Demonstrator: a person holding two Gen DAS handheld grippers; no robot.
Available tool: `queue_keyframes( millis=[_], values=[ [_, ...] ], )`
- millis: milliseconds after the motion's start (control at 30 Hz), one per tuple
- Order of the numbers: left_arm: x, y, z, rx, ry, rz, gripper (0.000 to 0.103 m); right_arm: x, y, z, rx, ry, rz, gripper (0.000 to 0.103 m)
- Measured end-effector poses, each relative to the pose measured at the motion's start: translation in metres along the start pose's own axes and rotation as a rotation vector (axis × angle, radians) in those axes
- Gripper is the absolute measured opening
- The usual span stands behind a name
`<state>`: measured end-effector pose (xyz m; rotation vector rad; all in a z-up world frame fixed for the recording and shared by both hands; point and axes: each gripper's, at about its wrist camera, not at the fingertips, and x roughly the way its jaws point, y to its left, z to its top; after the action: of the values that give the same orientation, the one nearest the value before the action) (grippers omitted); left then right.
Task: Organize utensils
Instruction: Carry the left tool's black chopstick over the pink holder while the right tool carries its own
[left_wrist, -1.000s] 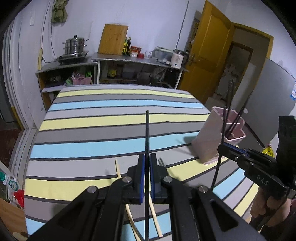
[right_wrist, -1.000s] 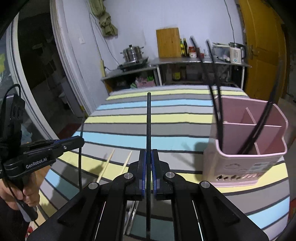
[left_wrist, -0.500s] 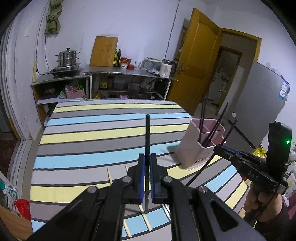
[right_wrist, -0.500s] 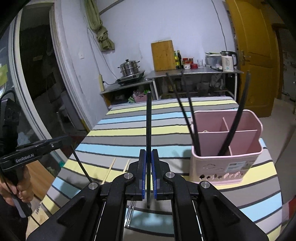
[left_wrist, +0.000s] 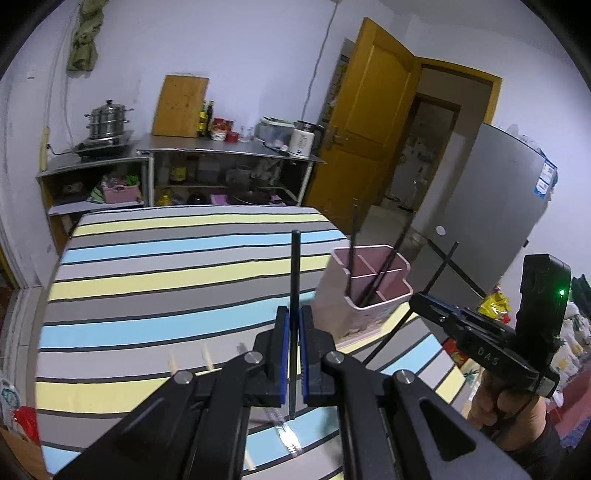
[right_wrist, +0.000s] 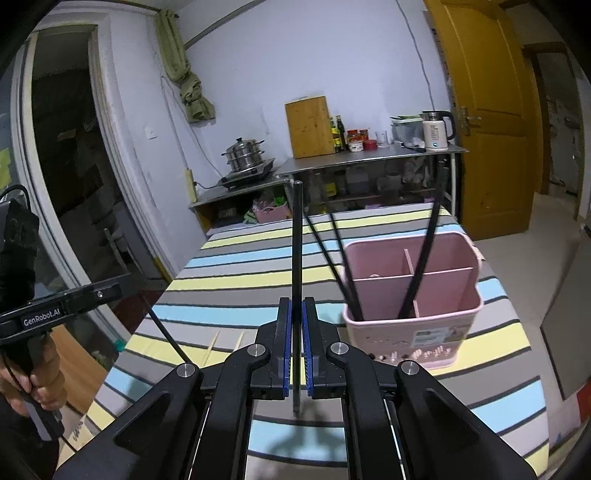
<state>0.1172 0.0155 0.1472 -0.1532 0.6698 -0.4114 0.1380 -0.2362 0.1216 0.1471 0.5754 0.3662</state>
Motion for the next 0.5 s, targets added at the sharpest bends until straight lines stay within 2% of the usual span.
queue_keyframes(
  millis=[267,500],
  values=[
    [0.034,-0.03,0.016,-0.007,0.032,-0.074,0.005,-0.013,-0.03,0.012,0.052,-0.026,-0.043,0.006],
    [0.032,-0.052,0.056,-0.004,-0.028,-0.129,0.005,-0.039,-0.049,0.045,0.068,-0.119,-0.08,0.006]
  ],
)
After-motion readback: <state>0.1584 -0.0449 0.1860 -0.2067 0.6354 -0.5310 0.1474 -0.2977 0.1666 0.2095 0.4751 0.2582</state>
